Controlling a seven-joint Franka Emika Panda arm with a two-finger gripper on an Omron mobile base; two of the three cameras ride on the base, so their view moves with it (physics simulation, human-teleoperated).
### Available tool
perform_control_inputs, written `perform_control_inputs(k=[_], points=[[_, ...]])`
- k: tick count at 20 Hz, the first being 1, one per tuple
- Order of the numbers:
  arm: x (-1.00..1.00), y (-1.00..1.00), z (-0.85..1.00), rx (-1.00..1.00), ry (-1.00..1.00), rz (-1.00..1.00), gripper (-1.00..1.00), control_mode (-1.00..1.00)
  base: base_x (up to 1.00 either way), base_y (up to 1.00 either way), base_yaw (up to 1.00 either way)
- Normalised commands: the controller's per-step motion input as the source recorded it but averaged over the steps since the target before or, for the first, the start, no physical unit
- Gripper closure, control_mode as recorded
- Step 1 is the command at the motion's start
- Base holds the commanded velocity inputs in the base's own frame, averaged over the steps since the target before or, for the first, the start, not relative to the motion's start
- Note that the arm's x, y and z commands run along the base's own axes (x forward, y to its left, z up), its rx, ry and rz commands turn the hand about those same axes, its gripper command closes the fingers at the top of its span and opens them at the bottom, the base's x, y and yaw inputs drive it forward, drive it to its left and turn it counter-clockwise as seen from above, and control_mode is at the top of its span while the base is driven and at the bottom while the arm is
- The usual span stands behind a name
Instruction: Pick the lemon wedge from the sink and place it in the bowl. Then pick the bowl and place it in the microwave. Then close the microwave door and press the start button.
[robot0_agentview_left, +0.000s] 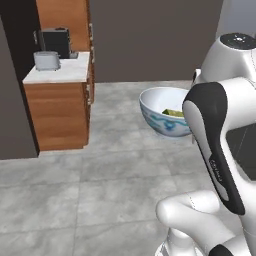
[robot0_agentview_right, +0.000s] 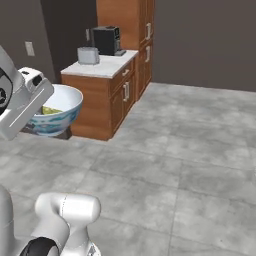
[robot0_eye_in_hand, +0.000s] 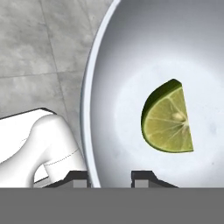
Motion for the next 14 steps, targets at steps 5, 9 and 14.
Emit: perform_control_inputs(k=[5, 9, 14], points=[[0.00, 0.00, 0.00, 0.00, 0.00, 0.00, 1.00, 1.00, 0.00, -0.10, -0.30], [0.00, 0.00, 0.00, 0.00, 0.00, 0.00, 1.00, 1.00, 0.00, 0.00, -0.45], [0.00, 0.00, 0.00, 0.00, 0.00, 0.00, 1.00, 1.00, 0.00, 0.00, -0.61]])
